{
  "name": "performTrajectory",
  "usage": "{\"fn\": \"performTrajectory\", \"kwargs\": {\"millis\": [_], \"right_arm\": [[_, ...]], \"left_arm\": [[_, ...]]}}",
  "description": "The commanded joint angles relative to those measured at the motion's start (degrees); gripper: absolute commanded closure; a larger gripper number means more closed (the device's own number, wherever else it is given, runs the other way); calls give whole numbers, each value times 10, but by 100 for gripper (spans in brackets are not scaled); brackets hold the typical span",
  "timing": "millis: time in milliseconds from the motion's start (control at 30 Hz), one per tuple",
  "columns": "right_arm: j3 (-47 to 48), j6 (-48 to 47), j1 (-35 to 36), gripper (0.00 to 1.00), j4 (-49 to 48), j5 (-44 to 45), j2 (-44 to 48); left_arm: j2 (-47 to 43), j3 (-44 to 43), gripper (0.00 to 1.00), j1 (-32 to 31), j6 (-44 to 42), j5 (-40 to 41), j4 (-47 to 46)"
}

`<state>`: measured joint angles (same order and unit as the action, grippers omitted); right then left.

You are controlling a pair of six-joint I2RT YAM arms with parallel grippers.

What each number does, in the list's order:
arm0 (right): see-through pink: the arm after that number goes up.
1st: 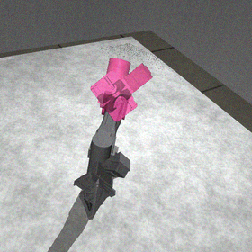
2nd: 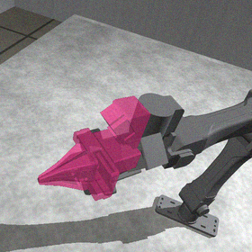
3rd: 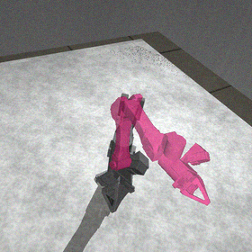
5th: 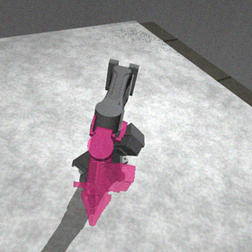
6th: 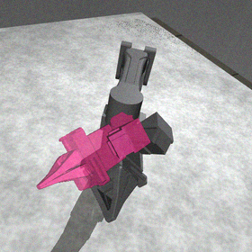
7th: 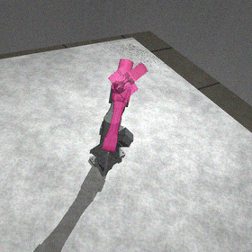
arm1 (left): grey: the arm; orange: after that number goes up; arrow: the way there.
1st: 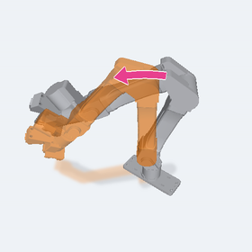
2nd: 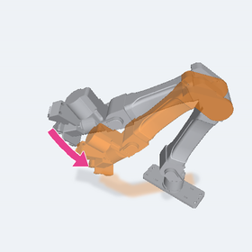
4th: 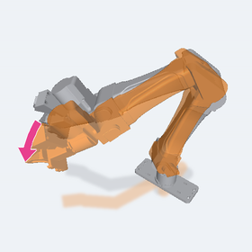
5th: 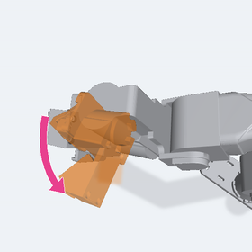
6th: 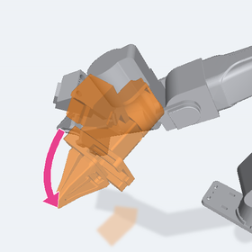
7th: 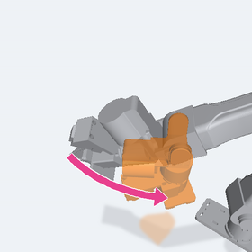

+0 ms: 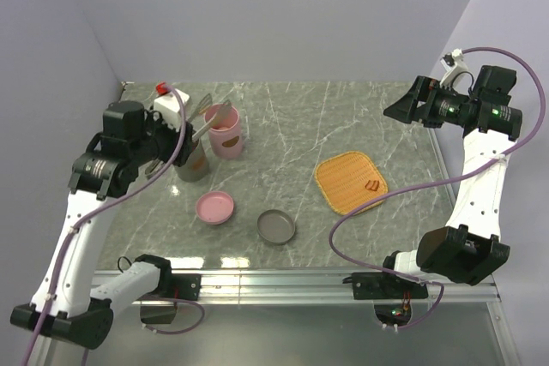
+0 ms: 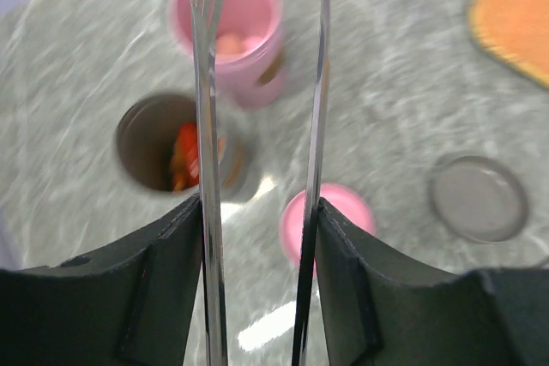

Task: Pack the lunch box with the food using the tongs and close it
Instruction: Pick up the food using the clamp

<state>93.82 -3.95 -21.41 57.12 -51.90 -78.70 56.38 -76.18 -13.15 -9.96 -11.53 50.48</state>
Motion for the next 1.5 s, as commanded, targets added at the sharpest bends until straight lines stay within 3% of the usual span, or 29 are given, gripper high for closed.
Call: {"fn": "performTrajectory", "kwargs": {"millis": [0,133,267,533,800,1133,1467], "right_arm": [[40,-3,-3,0,2,6,-2],[54,0,-4,0,4,7,-10],[58,-2,-4,0,5,17,-14],[115,19,-7,0,6,72,-16],[131,39,-12,0,-5,83,-17],[138,39,-16,0,-6,82,-13],[130,54,-17,0,-14,71,-3]], "left_arm": [[43,-31,44,-22,-17,-103,-41],[122,-49,43,-122,-13,-71,-88],[201,-69,39,-243,47,-24,-136],[373,-130,46,-354,201,31,-218],[498,-216,45,-440,289,58,-228],[621,-333,47,-544,349,216,-186],[660,-338,50,-589,346,311,-181]]}}
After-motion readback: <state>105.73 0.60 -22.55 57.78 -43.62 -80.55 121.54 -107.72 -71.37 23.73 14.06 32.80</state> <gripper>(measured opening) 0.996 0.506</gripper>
